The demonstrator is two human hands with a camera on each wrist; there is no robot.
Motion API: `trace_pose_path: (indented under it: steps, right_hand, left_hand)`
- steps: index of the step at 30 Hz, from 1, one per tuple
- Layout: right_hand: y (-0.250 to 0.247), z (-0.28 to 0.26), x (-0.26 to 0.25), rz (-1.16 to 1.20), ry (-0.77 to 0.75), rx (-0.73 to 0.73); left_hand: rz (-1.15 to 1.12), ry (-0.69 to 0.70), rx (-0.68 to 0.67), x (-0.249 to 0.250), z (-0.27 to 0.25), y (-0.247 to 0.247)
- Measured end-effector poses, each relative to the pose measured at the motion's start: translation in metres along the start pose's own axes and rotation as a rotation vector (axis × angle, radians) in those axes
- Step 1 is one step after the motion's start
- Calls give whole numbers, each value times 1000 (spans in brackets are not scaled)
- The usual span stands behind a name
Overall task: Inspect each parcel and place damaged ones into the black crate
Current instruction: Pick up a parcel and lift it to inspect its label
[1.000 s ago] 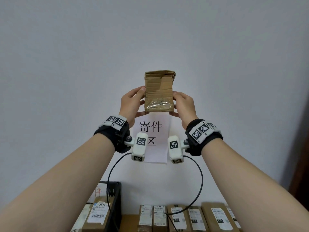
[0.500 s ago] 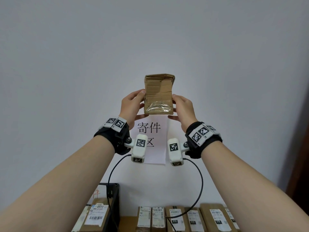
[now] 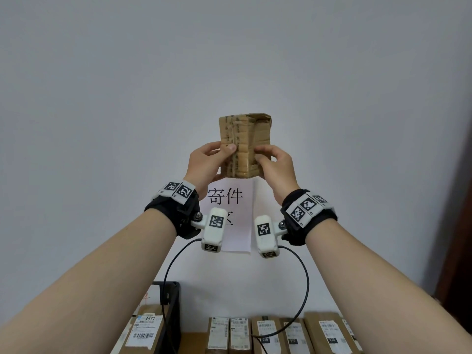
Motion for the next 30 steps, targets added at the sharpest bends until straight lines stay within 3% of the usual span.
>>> trace_pose_path:
  steps: [9,25,30]
  right_hand:
    - [6,-2,-1,15,83,-161]
    - [5,1,2,42,8,-136]
    - [1,1,6,81,46,-103]
  left_hand:
    - [-60,60,1,2,0,3]
    - [-14,64,-2,0,8,6]
    - [78,35,-47,-3,8,8]
Point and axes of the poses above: each hand's wrist, its own z-axis towards the middle knuckle, its own y-axis out of the palm, x = y × z, the point moved 7 cm from there along z, towards the middle knuckle, and after that the axes turned 5 degrees about -z, right-handed, at the moved point
